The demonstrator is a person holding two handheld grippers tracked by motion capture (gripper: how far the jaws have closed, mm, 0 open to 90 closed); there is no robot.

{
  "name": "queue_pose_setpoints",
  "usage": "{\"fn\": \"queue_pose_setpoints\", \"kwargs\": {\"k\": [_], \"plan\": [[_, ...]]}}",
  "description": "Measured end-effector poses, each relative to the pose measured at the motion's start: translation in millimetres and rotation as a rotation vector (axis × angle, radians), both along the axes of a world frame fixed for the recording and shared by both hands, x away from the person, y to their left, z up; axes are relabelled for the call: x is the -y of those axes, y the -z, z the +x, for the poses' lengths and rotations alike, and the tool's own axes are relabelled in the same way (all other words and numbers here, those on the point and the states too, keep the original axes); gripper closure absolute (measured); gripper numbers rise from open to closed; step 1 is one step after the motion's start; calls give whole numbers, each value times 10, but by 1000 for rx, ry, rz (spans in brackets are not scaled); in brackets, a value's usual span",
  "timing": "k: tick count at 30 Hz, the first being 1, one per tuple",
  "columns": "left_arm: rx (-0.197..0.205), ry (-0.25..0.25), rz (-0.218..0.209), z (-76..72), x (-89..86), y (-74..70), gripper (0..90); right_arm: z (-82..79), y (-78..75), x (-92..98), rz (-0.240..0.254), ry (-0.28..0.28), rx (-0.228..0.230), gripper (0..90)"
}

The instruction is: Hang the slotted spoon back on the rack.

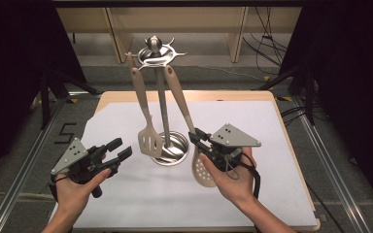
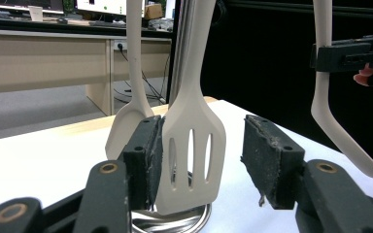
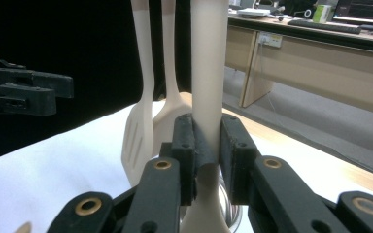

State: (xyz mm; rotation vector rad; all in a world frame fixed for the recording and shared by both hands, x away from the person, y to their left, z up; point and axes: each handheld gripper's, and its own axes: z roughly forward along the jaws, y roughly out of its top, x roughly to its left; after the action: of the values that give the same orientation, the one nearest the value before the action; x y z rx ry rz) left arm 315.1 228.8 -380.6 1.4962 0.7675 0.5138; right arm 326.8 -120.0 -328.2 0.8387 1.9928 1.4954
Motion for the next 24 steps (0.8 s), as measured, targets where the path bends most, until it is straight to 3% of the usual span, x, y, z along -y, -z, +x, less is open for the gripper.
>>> {"fn": "queue_pose_setpoints", "kwargs": {"k": [5, 6, 11, 24], "plan": [[0, 1, 4, 2, 2, 3, 486, 12, 8, -4, 3, -7, 3, 788], [0, 1, 3, 1, 3, 3, 486, 23, 1, 11, -26, -2, 25, 788], [-4, -2, -1, -1, -1, 4, 486, 21, 8, -10, -9, -3, -5, 787], [-1, -4, 4, -1, -14, 7, 486, 47, 22, -27, -14, 2, -10, 785]]}}
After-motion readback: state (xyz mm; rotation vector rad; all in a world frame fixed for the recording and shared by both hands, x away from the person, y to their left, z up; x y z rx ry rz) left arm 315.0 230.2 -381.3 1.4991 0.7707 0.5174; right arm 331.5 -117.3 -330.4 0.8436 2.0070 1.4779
